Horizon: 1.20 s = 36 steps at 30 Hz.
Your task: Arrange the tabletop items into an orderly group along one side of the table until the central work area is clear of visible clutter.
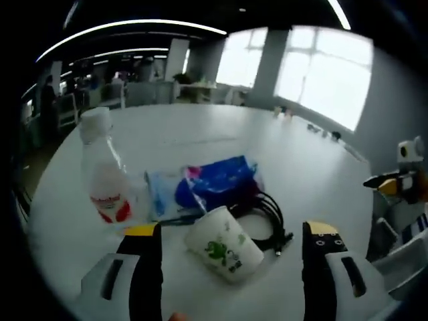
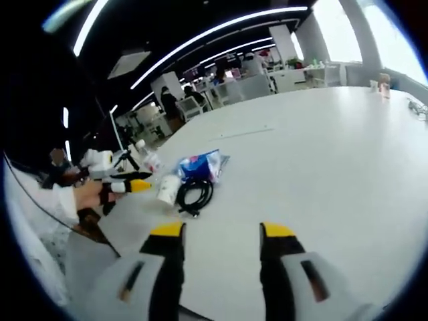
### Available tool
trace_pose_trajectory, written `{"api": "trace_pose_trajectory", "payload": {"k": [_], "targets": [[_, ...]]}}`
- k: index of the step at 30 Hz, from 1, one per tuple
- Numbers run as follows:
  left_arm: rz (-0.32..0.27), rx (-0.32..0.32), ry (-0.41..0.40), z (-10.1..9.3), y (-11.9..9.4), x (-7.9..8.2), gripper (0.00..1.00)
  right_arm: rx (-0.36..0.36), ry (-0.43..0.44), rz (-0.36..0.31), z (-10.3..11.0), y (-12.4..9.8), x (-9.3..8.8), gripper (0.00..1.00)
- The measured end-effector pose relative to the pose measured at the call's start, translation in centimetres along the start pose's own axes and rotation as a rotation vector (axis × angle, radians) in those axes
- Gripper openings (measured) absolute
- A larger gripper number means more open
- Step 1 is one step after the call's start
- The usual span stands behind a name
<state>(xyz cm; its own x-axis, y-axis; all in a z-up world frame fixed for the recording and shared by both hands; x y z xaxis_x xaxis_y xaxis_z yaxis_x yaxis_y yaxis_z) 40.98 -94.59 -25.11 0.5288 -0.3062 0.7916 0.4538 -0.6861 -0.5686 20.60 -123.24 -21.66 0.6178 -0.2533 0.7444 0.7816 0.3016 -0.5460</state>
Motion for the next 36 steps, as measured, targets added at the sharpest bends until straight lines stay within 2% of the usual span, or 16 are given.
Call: {"api": "trace_pose_trajectory", "payload": {"k": [2,12,19,21,25,30,33,35,36], "targets": [[0.035,0.007,-0.038,0.1,0.5,-0.2,0.81,-0.004,0.004,0.003,0.0,-0.1,-0.2,0.41],[0.122,0.041,-0.036,1.1,2.5,-1.1,0.75,-0.011,0.037,0.000,-0.1,-0.1,-1.0,0.41],[0.161,0.061,-0.060,1.4,3.3,-1.8,0.70,-0.004,0.040,0.013,0.2,-0.1,-1.5,0.40],[0.190,0.074,-0.064,1.4,3.4,-2.2,0.69,-0.005,0.042,0.017,0.1,-0.2,-1.6,0.40],[0.200,0.097,-0.078,1.2,3.4,-2.3,0.68,-0.012,0.051,0.014,-0.1,-0.3,-1.7,0.39],[0.208,0.112,-0.103,0.8,3.2,-2.5,0.60,-0.006,0.114,-0.017,-0.4,-0.4,-1.6,0.38],[0.209,0.116,-0.106,0.6,3.1,-2.6,0.53,-0.014,0.112,-0.014,-0.5,-0.5,-1.6,0.38],[0.217,0.121,-0.094,0.6,3.1,-2.7,0.45,-0.019,0.113,-0.016,-0.7,-0.6,-1.7,0.38],[0.216,0.128,-0.095,0.6,3.1,-2.7,0.45,-0.020,0.117,-0.016,-0.7,-0.7,-1.8,0.38]]}}
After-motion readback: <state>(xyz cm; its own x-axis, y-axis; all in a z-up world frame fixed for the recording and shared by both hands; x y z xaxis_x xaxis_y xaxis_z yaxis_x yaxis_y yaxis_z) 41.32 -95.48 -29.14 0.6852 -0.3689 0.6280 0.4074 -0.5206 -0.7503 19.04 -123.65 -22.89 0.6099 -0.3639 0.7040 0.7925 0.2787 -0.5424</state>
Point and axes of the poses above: the point that each gripper's makers call its tool centre point, and the gripper's own axes: y roughly forward along the fingers, z roughly to its left, x roughly out of its top, the point moved 7 cm from there along -y, roughly backward along the fingers, and after that the axes turned 3 degrees about z, right-handed, at the moved point
